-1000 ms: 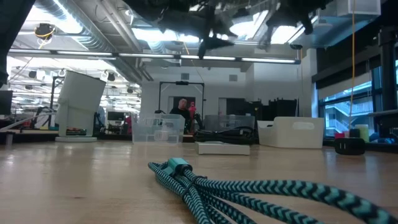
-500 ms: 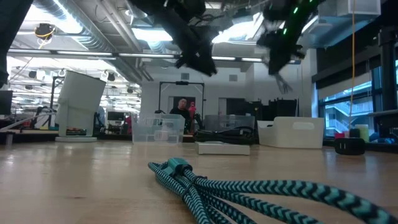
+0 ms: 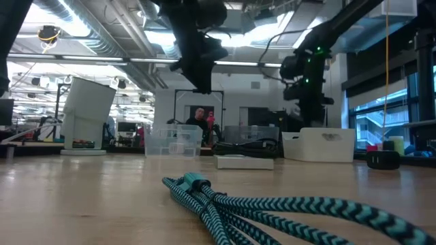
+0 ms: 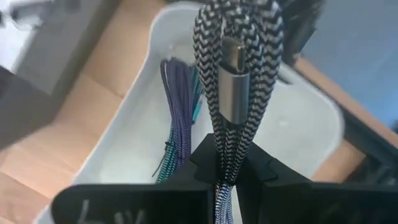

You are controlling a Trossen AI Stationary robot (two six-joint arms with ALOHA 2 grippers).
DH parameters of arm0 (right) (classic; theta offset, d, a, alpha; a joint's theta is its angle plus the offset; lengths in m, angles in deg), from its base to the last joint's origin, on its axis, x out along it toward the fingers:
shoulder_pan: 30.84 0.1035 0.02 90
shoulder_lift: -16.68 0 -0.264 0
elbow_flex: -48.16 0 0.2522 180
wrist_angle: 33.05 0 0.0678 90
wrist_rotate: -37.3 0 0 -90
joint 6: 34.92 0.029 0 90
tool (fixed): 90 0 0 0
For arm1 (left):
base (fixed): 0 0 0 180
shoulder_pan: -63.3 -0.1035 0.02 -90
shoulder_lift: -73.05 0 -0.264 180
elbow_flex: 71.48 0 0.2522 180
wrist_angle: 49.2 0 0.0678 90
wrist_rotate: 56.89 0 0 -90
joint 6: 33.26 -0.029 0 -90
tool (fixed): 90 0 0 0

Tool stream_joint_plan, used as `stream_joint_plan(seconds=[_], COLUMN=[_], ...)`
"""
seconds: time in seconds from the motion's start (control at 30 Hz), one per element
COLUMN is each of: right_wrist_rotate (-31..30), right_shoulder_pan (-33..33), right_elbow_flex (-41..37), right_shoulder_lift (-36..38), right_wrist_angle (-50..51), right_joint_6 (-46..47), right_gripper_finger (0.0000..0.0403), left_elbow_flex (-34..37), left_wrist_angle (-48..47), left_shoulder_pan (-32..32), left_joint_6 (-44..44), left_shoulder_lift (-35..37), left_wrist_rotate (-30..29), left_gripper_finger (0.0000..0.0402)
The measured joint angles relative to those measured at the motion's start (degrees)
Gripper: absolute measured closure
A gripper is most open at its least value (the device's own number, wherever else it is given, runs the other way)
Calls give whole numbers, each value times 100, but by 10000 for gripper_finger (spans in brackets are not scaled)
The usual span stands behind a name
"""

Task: Pick and place items into bin
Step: Put the white charger cable into the white bin, then put the top black charger cable into the white bin

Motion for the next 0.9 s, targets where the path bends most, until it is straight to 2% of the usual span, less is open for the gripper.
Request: stream_joint_plan(seconds=[0.13, 0.47, 0.67, 0.9], right_wrist_rotate=[64, 55, 47, 48], right_shoulder_pan=[2, 1, 2, 0], right_elbow_flex=[0, -219, -470, -495], right_shoulder_lift=[-239, -312, -316, -316], right_wrist_angle=[221, 62, -105, -188], right_joint_6=[-199, -604, -582, -443], right_gripper_finger=[376, 374, 328, 296], left_elbow_flex=[0, -1, -1, -1], left_wrist_angle=[-245, -978, -1363, -1450], left_shoulder_pan=[197, 389, 589, 756], left_joint_6=[205, 678, 1022, 1147], left_shoulder_lift=[62, 229, 237, 237], left_wrist_rotate=[-462, -1069, -1574, -1650], left_gripper_finger=[339, 370, 371, 375])
